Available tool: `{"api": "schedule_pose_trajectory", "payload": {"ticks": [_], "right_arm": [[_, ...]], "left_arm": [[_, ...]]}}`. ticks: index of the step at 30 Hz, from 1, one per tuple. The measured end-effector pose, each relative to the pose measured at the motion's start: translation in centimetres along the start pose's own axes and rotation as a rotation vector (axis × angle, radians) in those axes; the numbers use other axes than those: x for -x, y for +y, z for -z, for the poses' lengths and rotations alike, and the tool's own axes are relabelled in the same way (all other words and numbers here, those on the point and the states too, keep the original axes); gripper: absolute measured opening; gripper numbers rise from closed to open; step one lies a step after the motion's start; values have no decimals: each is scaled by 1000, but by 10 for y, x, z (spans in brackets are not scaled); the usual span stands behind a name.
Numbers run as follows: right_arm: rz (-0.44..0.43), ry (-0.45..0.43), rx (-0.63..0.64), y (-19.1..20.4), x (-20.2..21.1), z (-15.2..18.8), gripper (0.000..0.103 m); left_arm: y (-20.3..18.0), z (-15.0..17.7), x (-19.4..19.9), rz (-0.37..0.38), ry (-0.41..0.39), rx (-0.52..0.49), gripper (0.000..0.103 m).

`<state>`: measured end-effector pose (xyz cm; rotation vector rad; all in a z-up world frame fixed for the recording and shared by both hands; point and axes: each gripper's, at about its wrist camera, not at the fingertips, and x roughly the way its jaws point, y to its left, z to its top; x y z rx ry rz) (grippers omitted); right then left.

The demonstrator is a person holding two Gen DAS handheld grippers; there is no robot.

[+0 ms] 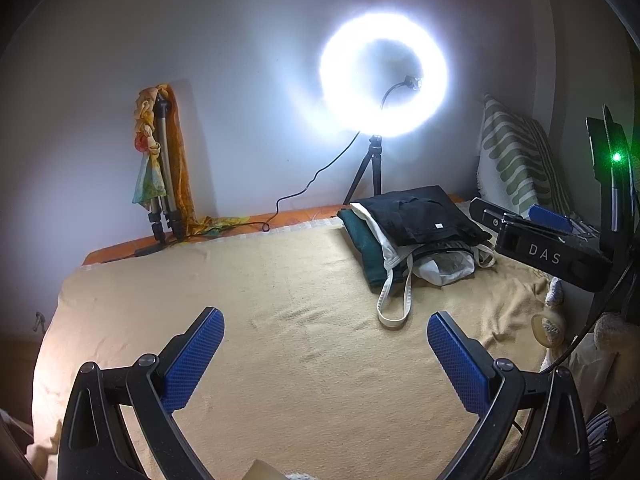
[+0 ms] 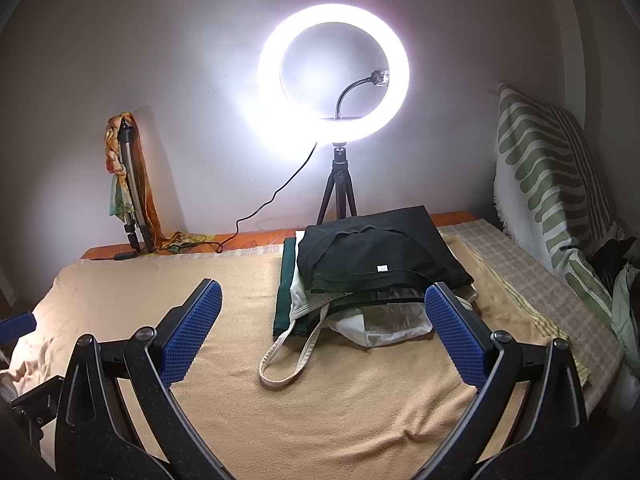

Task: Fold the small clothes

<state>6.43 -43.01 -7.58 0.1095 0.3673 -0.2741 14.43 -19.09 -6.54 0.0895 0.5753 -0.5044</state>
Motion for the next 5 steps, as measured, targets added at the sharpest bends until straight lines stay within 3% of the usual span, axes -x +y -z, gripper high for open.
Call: {"api": "schedule_pose_trajectory", "payload": {"ticks": [5], "right_arm": [[0, 2, -4, 0, -1, 0, 103]], "left_arm": [[2, 0, 3, -12, -21, -6, 103]]}}
